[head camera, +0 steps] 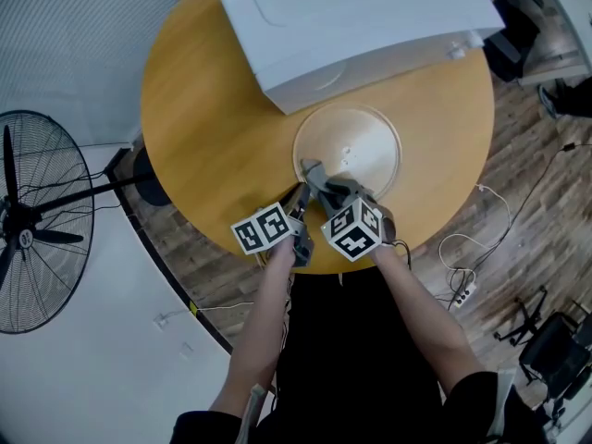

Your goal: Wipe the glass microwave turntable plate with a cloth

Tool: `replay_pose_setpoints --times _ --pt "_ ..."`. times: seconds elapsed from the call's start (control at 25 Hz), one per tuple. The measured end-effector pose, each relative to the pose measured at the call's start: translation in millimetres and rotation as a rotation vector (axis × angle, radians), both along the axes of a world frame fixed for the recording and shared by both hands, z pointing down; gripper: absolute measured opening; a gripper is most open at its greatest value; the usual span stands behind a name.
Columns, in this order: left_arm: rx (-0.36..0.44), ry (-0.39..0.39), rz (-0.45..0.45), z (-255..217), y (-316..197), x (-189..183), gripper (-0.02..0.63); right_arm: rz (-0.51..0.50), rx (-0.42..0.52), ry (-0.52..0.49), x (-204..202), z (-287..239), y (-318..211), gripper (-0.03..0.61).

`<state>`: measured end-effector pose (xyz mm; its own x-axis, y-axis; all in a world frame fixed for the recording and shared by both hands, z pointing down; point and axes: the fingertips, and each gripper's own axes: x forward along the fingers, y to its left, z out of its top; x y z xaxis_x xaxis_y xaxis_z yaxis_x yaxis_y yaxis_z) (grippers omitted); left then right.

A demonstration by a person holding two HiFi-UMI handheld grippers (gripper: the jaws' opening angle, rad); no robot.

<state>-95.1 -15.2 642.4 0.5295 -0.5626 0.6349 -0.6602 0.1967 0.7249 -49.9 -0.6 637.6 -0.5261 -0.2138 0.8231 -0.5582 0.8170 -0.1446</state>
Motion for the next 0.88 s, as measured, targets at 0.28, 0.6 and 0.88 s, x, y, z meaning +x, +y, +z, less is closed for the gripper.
replay_pose_setpoints --times 0.28,0.6,0.88 --pt "0.000 -0.009 -0.007 0.8 -0.1 -1.3 0.029 -0.039 -0.016 0.011 14.8 3.0 8.8 0.072" --pt "0.002 -0.022 -0.006 0.7 0.5 -2.3 0.028 -0.036 -0.039 0.024 47.6 4.8 16.3 0.072" --pt "0.012 -0.057 0.013 0.4 0.9 0.5 0.028 0.002 -0.038 0.061 82.0 5.9 10.0 0.072"
